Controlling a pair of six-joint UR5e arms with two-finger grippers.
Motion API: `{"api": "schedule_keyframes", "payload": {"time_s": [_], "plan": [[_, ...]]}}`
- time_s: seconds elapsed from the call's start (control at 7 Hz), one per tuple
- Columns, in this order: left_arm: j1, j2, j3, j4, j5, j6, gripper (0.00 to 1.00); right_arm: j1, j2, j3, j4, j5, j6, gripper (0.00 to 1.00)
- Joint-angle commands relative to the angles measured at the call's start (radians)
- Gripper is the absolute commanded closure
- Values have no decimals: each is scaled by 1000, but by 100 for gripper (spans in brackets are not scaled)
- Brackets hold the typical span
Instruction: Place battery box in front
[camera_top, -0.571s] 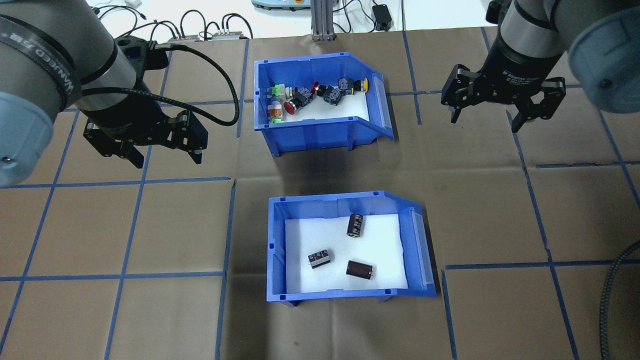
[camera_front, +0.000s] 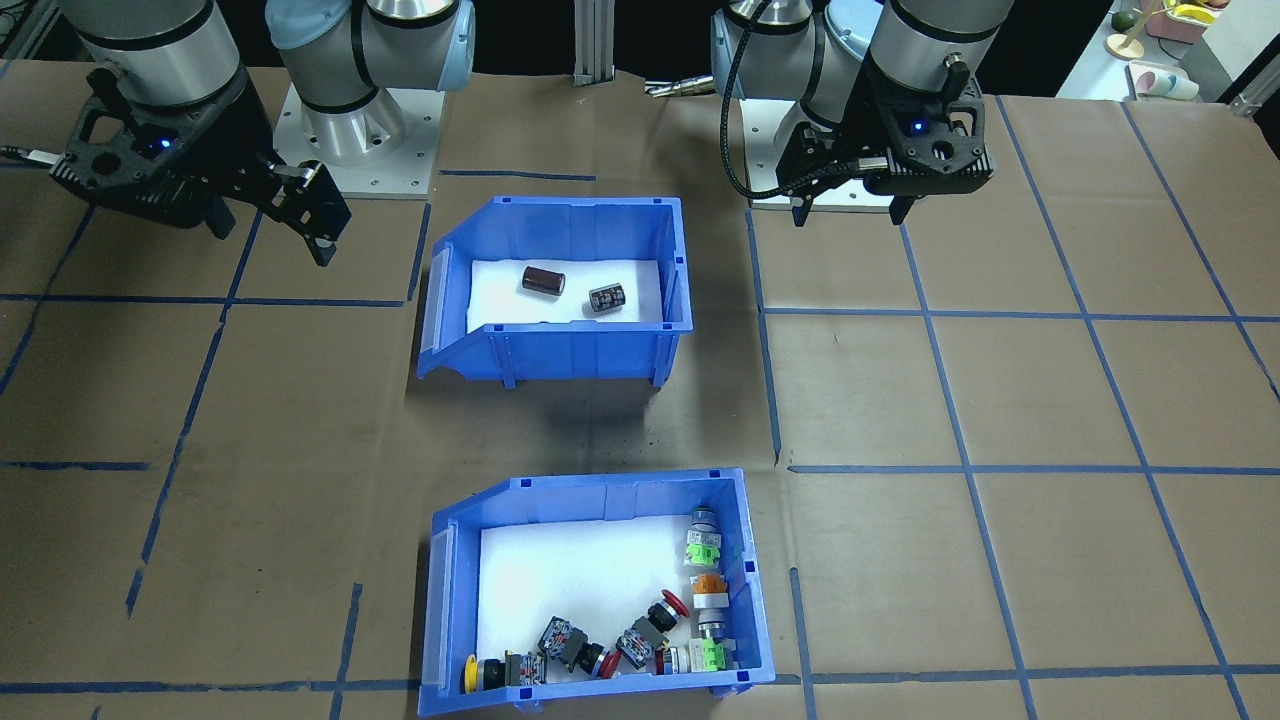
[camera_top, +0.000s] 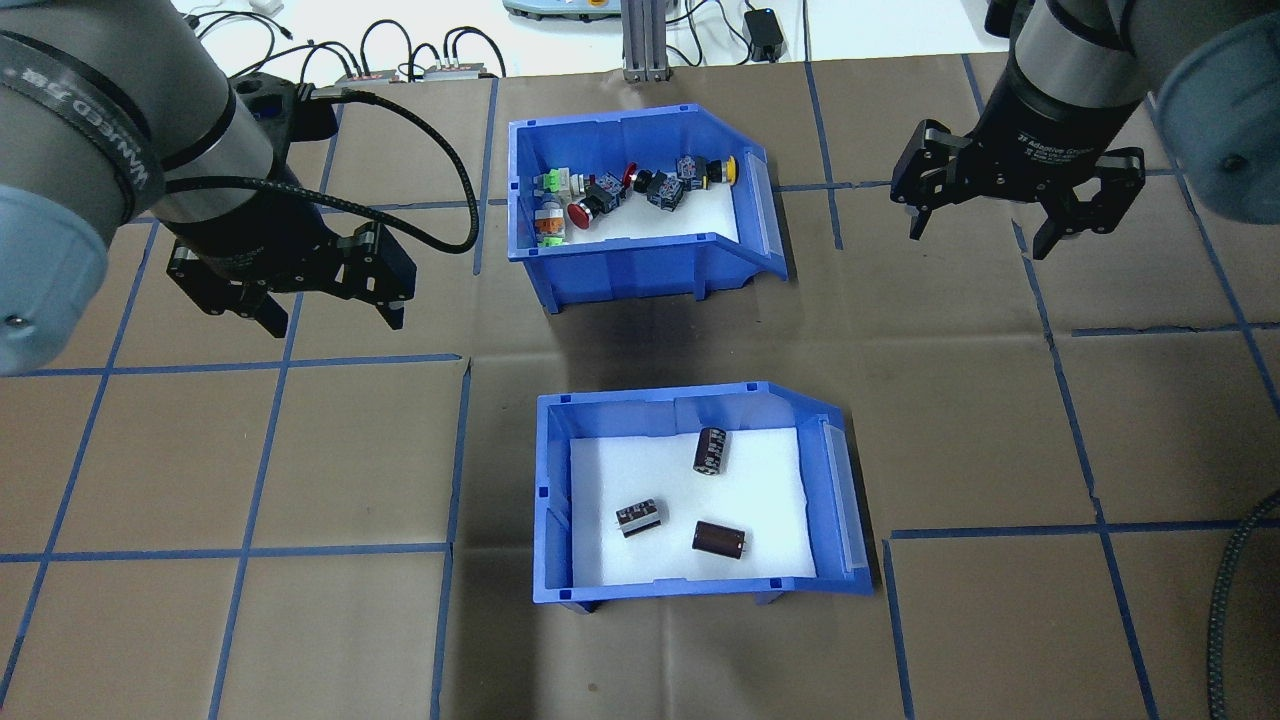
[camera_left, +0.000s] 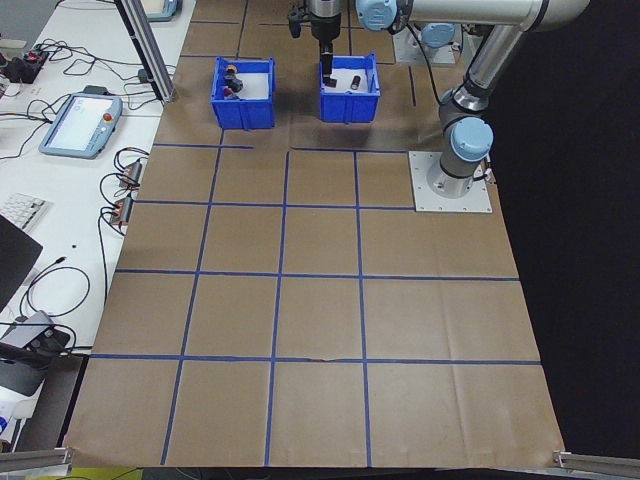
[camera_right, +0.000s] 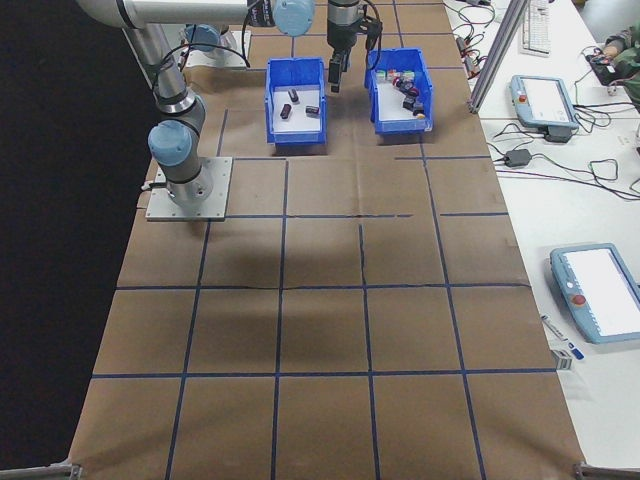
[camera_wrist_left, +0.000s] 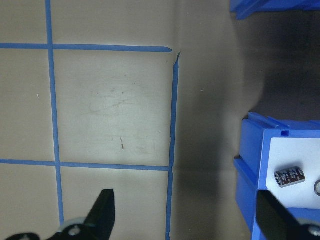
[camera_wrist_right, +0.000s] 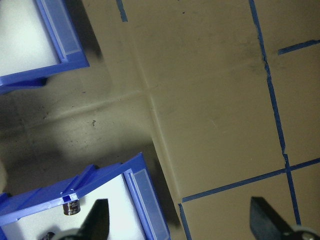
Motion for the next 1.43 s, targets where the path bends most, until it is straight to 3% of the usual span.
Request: {"api": "schedule_keyframes", "payload": {"time_s": [0.0, 0.29, 0.43, 0.71, 0.86, 1.0, 1.14, 1.29], "plan": [[0, 9, -7, 0, 0, 3, 1, -4, 18, -4, 0, 0, -8, 0], [0, 13, -14, 0, -3, 0, 1, -4, 73, -10, -49, 1, -421, 0], [-2, 22, -18, -2, -7, -8, 1, -4, 130, -57, -73, 3, -530, 0], [0, 16, -29, 7, -1, -9, 1, 10, 311, -236, -86, 33, -815, 0], [0, 6, -84, 22, -13, -19, 1, 22, 391, -315, -83, 49, -871, 0], [-2, 28, -153, 62, -13, -105, 1, 65, 455, -387, -84, 49, -905, 0], [-8, 59, -208, 75, -13, -384, 1, 120, 498, -458, -86, 43, -972, 0], [-40, 62, -263, 76, -47, -660, 1, 166, 559, -521, -97, 41, -1093, 0]]}}
